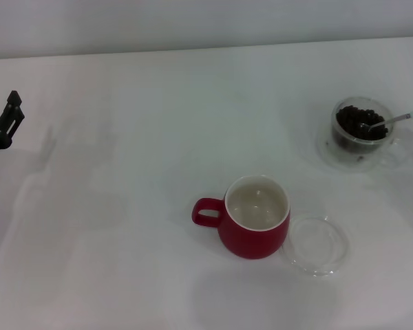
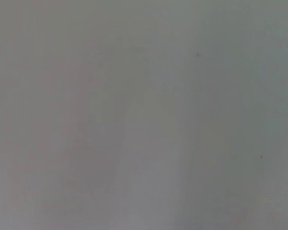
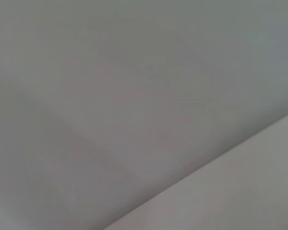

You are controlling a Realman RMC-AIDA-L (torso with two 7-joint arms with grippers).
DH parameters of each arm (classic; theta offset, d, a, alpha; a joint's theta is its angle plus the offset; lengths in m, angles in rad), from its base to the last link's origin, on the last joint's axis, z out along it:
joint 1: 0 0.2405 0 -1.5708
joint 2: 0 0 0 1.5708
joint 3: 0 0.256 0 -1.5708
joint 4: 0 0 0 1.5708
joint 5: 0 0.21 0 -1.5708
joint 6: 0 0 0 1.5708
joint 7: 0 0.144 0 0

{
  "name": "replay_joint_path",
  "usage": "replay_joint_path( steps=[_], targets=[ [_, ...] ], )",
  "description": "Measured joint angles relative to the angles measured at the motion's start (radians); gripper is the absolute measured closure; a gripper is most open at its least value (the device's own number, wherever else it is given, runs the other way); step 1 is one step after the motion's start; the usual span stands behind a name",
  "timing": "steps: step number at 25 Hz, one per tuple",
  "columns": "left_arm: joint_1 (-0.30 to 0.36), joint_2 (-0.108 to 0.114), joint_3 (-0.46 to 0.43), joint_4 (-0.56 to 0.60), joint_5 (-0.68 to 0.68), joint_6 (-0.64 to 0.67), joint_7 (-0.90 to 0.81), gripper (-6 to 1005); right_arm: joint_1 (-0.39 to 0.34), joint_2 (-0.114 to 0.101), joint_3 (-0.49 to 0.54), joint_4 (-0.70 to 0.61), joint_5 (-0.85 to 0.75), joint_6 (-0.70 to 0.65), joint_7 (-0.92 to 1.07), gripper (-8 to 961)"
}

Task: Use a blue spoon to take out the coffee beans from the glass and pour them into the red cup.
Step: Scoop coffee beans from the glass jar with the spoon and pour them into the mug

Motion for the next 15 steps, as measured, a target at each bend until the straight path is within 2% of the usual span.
replay_joint_path(
  steps=[15],
  targets=[
    [0.000,0.000,0.000,0.000,0.000,0.000,0.000,269,-0.007,-0.009,0.010,0.021,0.008,-0.033,0.115,806]
  ],
)
